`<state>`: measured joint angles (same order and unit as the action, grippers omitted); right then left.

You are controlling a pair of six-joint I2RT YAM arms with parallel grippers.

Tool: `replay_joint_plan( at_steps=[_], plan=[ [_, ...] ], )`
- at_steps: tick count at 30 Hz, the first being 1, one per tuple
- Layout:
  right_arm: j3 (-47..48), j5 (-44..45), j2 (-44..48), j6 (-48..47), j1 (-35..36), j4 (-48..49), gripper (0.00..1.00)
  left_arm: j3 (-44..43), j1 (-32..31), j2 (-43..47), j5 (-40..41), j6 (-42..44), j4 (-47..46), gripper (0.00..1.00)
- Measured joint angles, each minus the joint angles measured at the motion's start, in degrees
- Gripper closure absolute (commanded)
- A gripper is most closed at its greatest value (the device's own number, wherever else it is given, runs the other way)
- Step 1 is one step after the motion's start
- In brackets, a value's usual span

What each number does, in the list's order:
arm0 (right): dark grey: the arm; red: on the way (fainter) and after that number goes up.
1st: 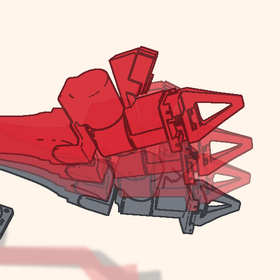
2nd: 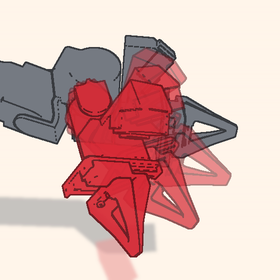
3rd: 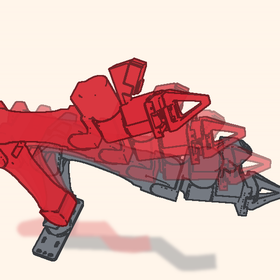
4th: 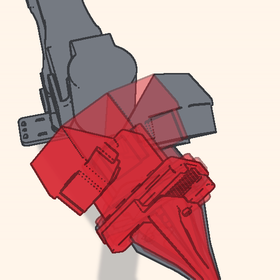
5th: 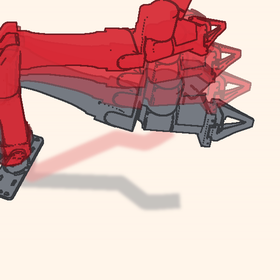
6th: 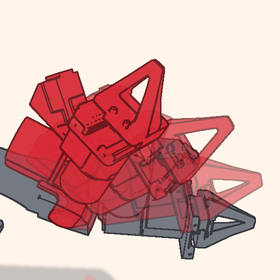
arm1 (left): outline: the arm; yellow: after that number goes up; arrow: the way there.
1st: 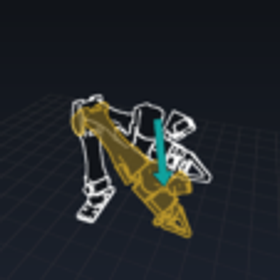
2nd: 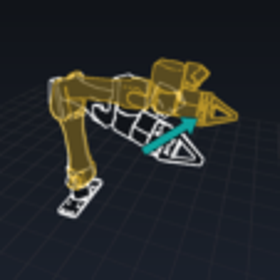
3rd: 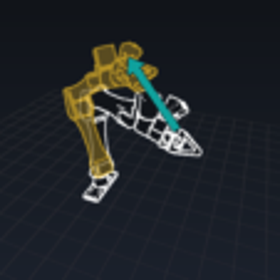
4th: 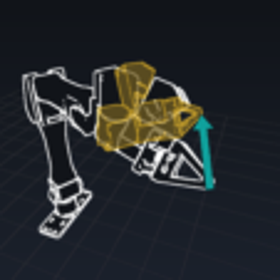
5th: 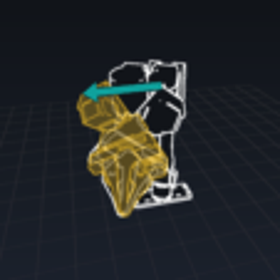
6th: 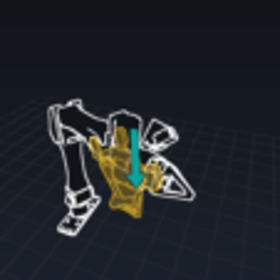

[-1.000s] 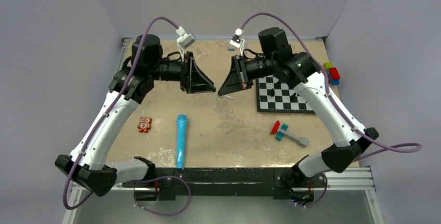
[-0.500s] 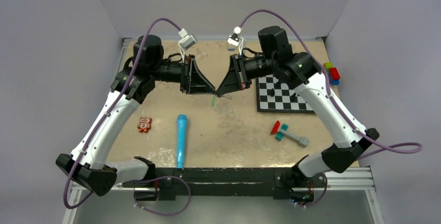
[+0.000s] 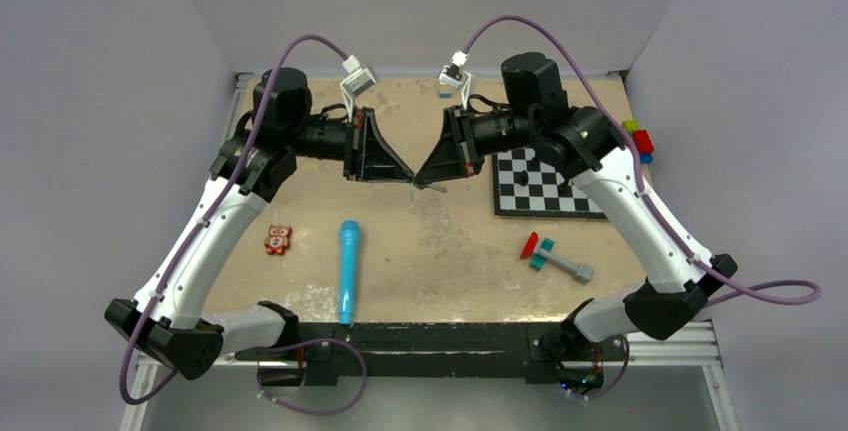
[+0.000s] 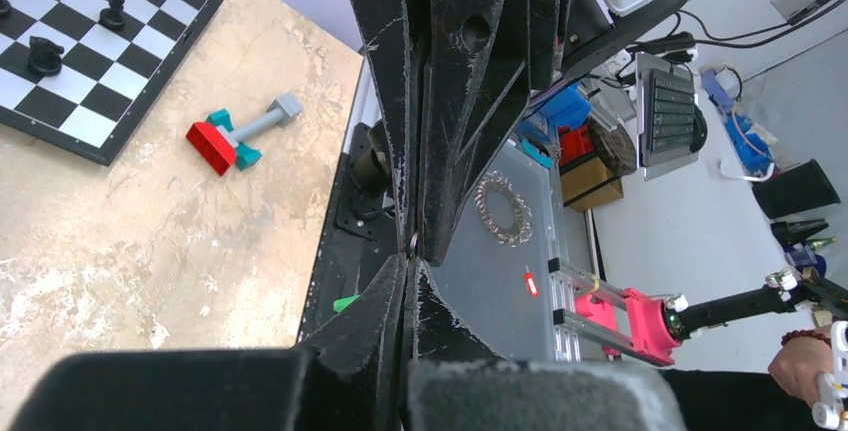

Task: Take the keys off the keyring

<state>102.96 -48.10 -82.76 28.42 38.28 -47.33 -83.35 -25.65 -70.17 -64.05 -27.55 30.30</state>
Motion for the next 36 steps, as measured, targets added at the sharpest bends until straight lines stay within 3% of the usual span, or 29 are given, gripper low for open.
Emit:
replay_joint_plan(
  at_steps=[8,19,36],
  plan=[
    [-5.99,0.85,3.89,3.13,0.13,8.98,1.00,0.37,0.02,0.66,0.13,-3.65,-3.41,1.00],
    [-11.41,4.00,8.31,9.73,0.13,22.40,1.00,2.58,0.48,2.78,1.99,-14.05,-16.44,1.00],
    [-14.38,7.10,10.03,13.18,0.50,31.56,1.00,4.50,0.59,4.94,6.43,-19.15,-23.89,1.00]
  ],
)
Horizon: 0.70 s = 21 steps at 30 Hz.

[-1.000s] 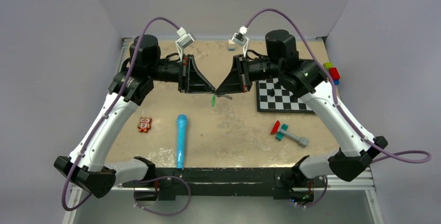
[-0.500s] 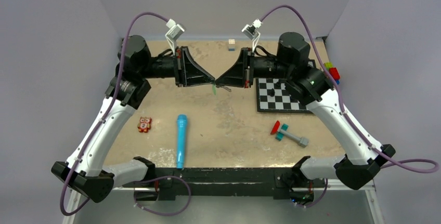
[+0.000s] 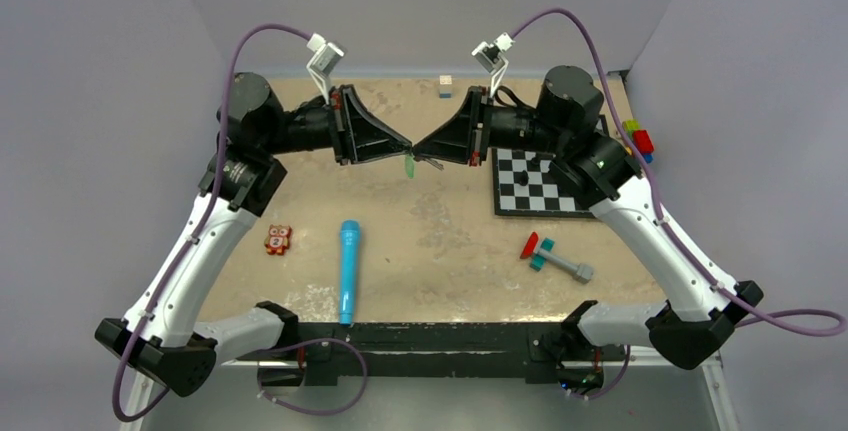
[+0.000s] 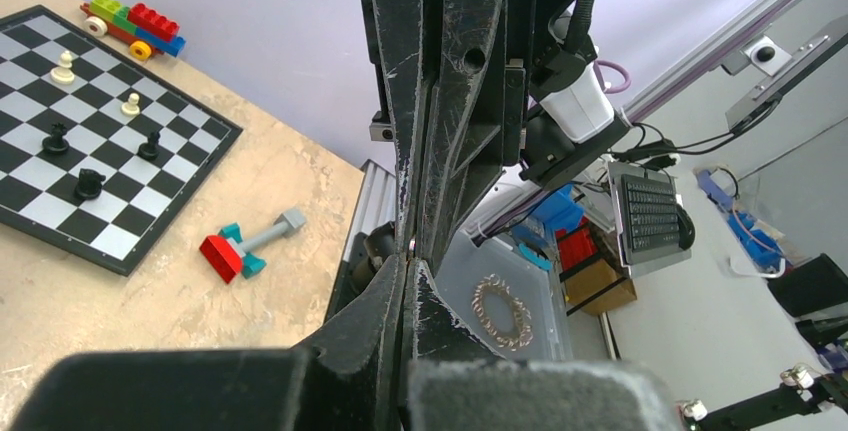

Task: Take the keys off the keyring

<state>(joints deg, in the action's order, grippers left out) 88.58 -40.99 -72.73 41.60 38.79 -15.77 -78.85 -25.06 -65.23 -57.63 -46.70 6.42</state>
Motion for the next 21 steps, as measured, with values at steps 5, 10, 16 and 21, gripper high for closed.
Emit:
replay_joint_plan(
  at_steps=[5,10,16,21],
  plan=[
    [0.00,-0.11,0.00,0.04,0.04,1.22,1.00,0.00,-0.02,0.11,0.22,-0.74,-1.29,1.00],
    [-0.26,-0.20,0.09,-0.11,0.04,1.88,1.00,0.00,-0.09,0.13,0.22,-0.81,-1.70,1.00],
    [-3.80,0.52,1.46,0.07,0.04,6.21,1.00,0.00,-0.15,0.13,0.96,-0.68,-0.70,0.94],
    [-5.57,1.49,1.88,0.92,0.04,10.29,1.00,0.02,-0.15,0.55,3.41,-0.72,-0.50,0.76]
  ],
)
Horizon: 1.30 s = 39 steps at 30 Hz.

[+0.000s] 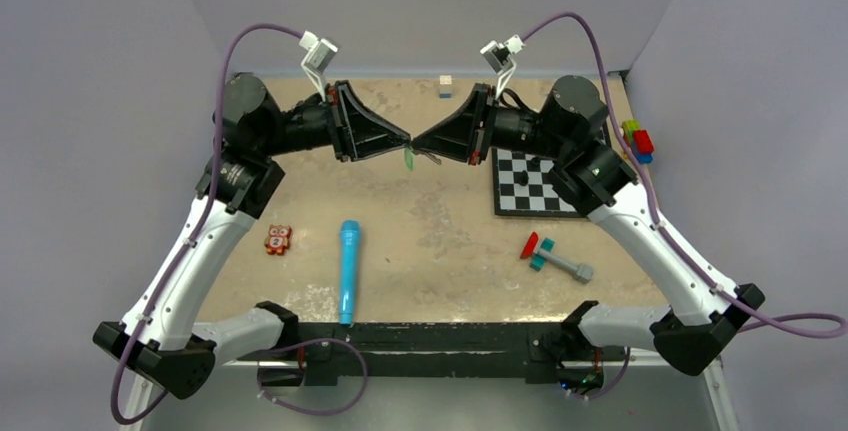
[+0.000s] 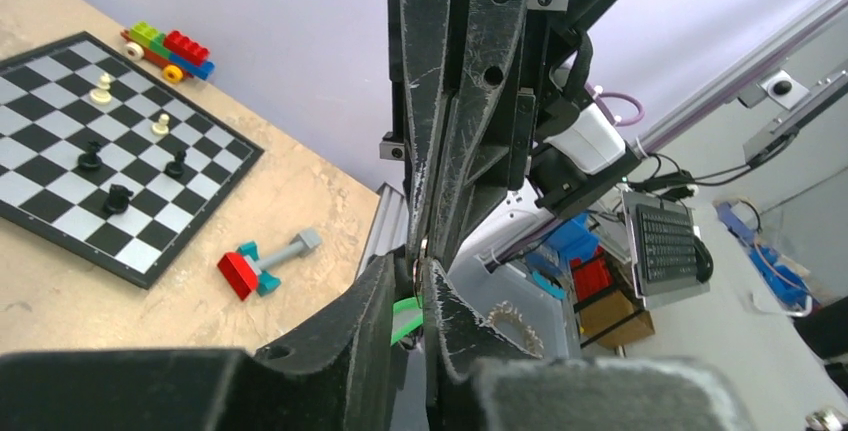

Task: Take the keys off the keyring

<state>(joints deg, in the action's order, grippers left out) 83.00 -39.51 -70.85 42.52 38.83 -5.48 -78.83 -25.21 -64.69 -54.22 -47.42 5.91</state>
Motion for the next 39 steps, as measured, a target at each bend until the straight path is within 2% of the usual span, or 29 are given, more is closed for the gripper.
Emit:
replay_joint_plan(
  at_steps=[8,17,18,22,25,26,31,36,39],
  plan=[
    [-1.03,1.88,-1.29,2.16,0.74,7.67,1.00,0.35,-1.25,1.29,4.72,-0.55,-1.62,0.73],
    [-1.01,2.78,-2.93,4.52,0.44,13.11,1.00,1.79,-1.16,1.57,8.61,-3.28,-6.60,0.78],
    [-1.01,2.78,-3.04,4.81,0.44,13.79,1.00,1.79,-1.16,1.68,8.90,-3.50,-6.95,0.72],
    [-0.98,3.52,-3.39,5.07,0.63,15.10,1.00,1.57,-1.73,1.73,9.14,-3.26,-6.38,0.36],
    [-0.98,4.50,-4.48,4.81,1.36,14.12,1.00,-0.44,-3.50,1.07,8.46,0.24,0.04,0.04],
    [-0.98,4.72,-4.57,4.55,1.29,13.38,1.00,-1.66,-3.67,0.87,8.63,2.01,3.13,0.01],
    [-1.68,6.32,-3.04,2.82,-0.48,9.03,1.00,-8.81,-3.52,0.81,10.91,11.91,16.46,0.00],
    [-1.70,7.08,0.15,-0.63,-1.46,3.21,1.00,-13.49,-3.30,0.90,11.28,19.08,24.50,0.01],
    [0.90,7.58,0.13,-3.30,-1.44,-3.91,1.00,-15.67,-3.30,0.46,11.45,23.15,29.29,0.05]
  ],
)
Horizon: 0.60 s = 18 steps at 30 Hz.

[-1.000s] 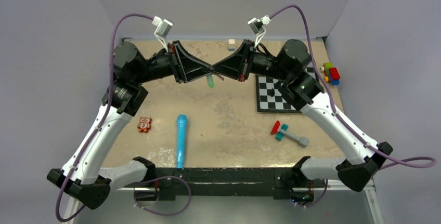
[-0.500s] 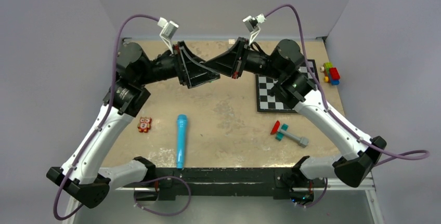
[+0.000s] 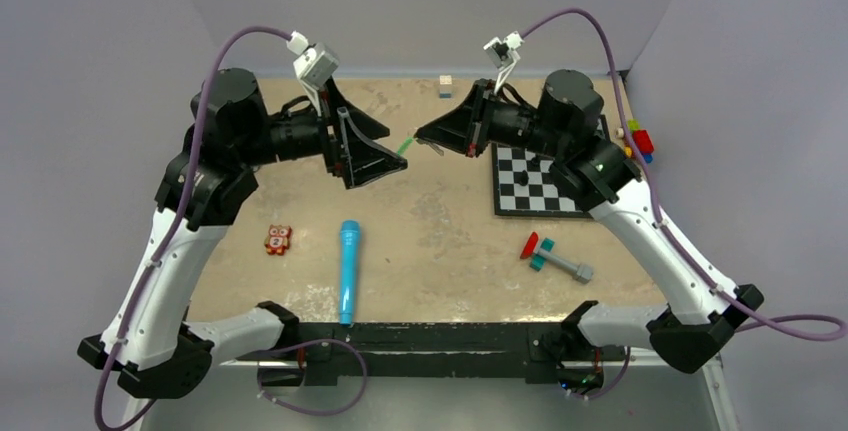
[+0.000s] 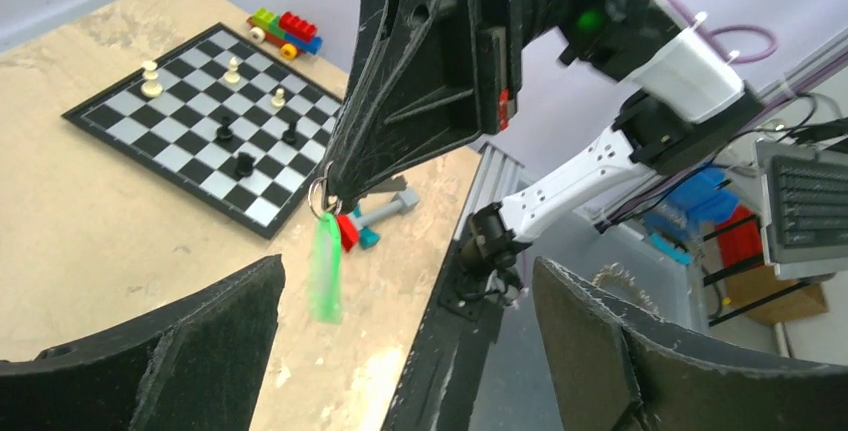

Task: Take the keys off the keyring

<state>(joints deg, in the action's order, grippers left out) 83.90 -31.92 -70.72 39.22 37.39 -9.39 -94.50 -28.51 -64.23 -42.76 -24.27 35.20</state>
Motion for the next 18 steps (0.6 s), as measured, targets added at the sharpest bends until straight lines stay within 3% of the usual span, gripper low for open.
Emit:
replay_joint_plan(
  at_steps=[8,15,18],
  plan=[
    [20.55,7.87,-11.13,-4.61,0.00,-33.99,1.00,-0.87,0.00,-2.03,1.68,6.58,7.37,0.11],
    [14.75,9.68,-14.10,-3.65,-0.39,-47.50,1.00,2.05,0.00,-3.41,-1.38,9.53,7.80,0.15],
    [15.23,9.60,-15.12,-4.13,-0.46,-50.77,1.00,4.31,0.00,-4.09,-2.58,10.40,7.50,0.21]
  ],
)
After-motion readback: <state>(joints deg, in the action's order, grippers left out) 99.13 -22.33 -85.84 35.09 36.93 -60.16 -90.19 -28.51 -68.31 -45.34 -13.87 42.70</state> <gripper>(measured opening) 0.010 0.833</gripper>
